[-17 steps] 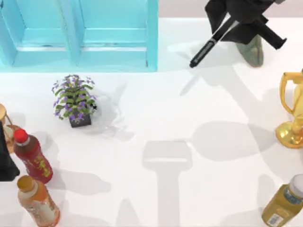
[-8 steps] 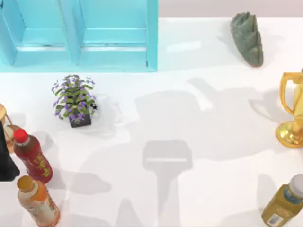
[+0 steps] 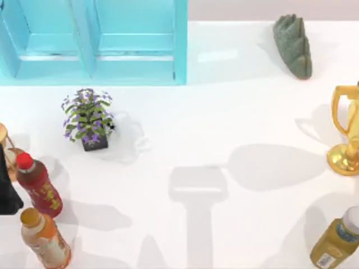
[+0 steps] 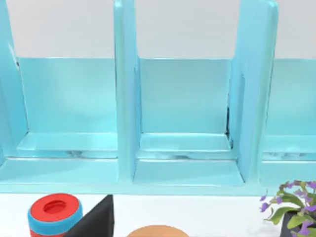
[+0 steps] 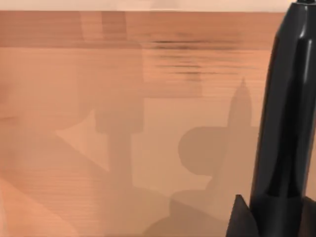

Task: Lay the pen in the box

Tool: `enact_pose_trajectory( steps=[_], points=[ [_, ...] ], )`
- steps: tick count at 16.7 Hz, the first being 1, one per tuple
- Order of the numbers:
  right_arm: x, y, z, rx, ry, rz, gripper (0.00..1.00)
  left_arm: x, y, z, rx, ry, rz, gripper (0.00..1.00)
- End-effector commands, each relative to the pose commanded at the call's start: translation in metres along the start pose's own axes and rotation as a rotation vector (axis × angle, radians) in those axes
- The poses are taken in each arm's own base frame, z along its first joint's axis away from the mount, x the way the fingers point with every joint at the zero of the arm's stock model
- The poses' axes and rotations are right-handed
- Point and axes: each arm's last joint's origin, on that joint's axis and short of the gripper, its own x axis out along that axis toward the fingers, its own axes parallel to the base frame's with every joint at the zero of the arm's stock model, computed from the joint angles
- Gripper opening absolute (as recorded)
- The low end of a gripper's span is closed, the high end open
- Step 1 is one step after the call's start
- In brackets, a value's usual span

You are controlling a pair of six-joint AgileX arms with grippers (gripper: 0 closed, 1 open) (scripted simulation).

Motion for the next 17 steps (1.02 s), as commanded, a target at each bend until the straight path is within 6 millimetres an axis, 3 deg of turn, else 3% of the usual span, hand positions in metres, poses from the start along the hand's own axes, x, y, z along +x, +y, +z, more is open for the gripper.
enact_pose_trajectory(
  steps=[5,8,12,15,17],
  points=[
    [-0.001,0.001,-0.002,-0.003,-0.002,0.004,0.0,0.0,0.0,0.0,0.0,0.0,0.0,1.0],
    [0.004,0.014,-0.022,-0.018,-0.006,0.013,0.0,0.0,0.0,0.0,0.0,0.0,0.0,1.0],
    [0.024,0.026,-0.053,-0.045,-0.011,0.005,0.0,0.0,0.0,0.0,0.0,0.0,0.0,1.0],
    [0.044,0.021,-0.057,-0.043,-0.005,-0.019,0.0,0.0,0.0,0.0,0.0,0.0,0.0,1.0],
    [0.052,0.013,-0.05,-0.029,-0.001,-0.02,0.0,0.0,0.0,0.0,0.0,0.0,0.0,1.0]
  ],
)
